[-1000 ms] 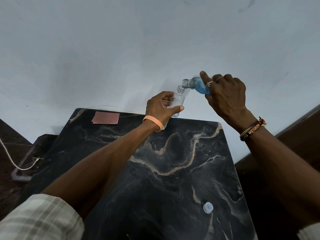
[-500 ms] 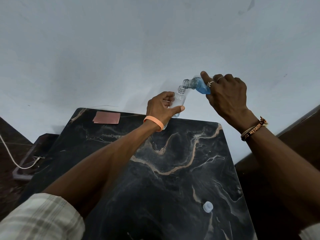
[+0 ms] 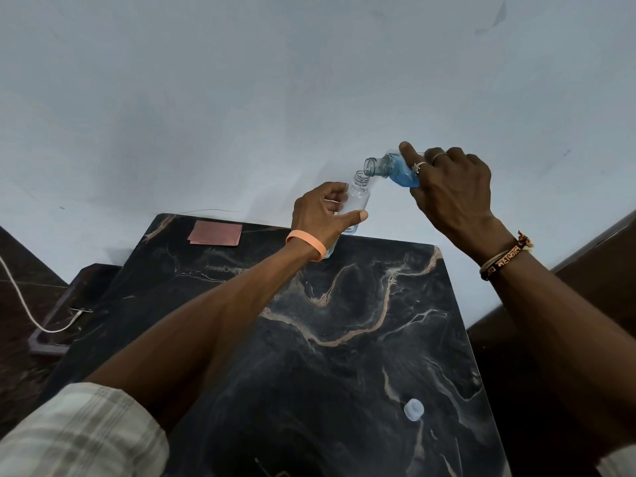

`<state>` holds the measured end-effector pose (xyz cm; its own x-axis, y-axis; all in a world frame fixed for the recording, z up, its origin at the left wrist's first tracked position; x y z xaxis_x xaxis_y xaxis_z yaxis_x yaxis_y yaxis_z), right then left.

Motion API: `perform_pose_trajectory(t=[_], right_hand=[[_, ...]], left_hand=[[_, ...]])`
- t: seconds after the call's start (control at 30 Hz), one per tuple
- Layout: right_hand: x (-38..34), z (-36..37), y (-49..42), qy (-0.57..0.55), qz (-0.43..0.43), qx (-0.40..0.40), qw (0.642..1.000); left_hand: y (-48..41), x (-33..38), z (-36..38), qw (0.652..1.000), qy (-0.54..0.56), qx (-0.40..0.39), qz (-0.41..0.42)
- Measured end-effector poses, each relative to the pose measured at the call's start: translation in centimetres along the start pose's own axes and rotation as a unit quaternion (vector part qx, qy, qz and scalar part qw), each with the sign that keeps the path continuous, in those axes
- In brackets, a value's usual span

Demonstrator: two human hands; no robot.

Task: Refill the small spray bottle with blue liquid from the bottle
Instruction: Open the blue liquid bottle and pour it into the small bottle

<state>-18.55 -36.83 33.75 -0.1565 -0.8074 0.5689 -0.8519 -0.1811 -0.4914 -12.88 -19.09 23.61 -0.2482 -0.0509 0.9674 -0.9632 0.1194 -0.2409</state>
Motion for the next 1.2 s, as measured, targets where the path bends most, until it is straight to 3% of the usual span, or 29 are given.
perform_pose_trajectory(t=[0.5, 1.2], right_hand=[[-0.08, -0.63, 0.18, 0.001, -0.005, 0.024, 1.0], [0.08, 0.15, 0.15, 0.0, -0.004, -0.01, 1.0]], left_hand=[[0.42, 0.03, -0.15, 1.0, 0.007, 0.004, -0.001], [0.33, -0.07, 0.36, 1.0, 0.008, 0.0, -0.005]])
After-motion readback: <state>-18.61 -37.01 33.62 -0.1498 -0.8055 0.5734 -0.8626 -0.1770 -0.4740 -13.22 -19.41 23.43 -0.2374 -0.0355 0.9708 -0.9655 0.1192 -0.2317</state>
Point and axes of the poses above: each hand's wrist, its own y-axis away from the middle knuckle, its own z-axis out of the palm, x = y × z, the point moved 5 cm from there along -y, towards the middle knuckle, and after that the axes turned 14 degrees about y, right-handed, at the moved point
